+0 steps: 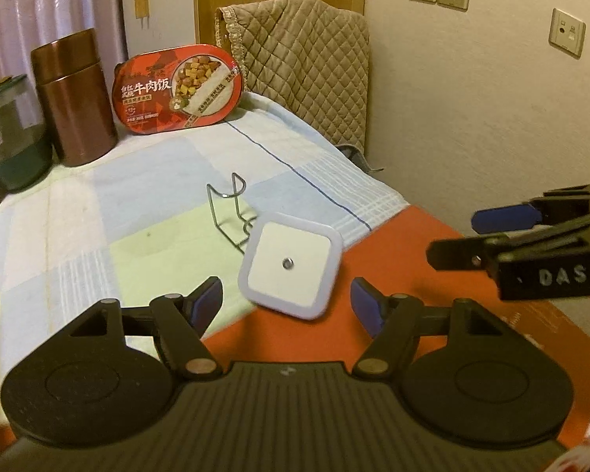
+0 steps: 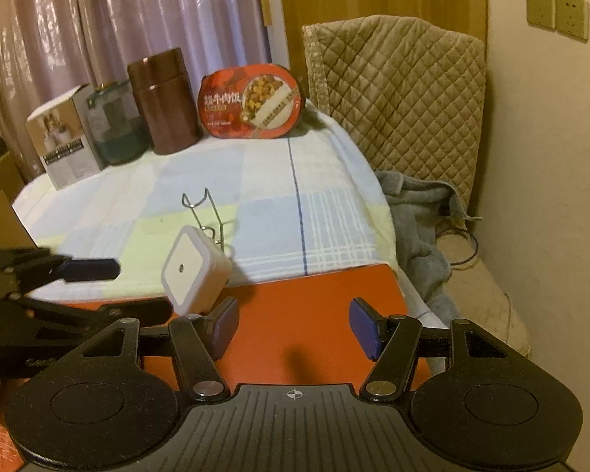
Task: Organize rigid objects
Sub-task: 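Grasp the square white night light with the left gripper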
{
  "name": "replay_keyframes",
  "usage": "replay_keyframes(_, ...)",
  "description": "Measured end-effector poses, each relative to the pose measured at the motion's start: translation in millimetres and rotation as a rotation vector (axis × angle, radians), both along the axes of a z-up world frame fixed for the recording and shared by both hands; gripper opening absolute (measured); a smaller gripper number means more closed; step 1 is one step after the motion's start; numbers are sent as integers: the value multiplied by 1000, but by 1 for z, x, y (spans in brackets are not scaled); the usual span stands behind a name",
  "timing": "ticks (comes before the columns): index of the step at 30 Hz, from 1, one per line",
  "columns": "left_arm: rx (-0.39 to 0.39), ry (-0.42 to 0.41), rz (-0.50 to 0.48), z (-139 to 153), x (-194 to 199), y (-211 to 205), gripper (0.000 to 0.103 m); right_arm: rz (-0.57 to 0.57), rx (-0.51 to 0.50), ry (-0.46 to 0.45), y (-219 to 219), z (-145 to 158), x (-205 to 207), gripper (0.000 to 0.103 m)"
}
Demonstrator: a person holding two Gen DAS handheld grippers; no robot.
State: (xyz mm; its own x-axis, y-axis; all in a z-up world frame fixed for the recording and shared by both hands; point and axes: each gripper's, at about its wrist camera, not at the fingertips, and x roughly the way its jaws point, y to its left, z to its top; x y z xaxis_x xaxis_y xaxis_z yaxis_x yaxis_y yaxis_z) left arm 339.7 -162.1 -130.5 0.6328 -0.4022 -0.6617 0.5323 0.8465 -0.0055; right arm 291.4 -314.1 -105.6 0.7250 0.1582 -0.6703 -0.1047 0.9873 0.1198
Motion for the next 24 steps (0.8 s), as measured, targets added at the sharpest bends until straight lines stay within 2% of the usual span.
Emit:
replay_keyframes(1,-3,0,-1,-2,4,-1,78,1,-2,1,0,-2,1,59)
replay_keyframes(5,-24,8,-33,-11,19,-4,78,-51,21,19,-6,-8,5,59)
replay_keyframes(11,3,-5,-99,-18,33,-16,78,-67,23,36,-8,-13,8,59)
replay_keyframes(14,6,-1,-129,-19,38,-21,75,-81,21,39,-9,-14,9,59)
replay_keyframes(16,19,1,-132,-19,41,-23,66,-91,23,37,-10,-15,10,59)
replay_keyframes(21,27,12,-126,-17,39,-22,64,-102,22,44,-12,-17,11,59)
replay_keyframes(24,24,24,-89,-14,30,-15,64,-103,38,49,-13,-17,11,59)
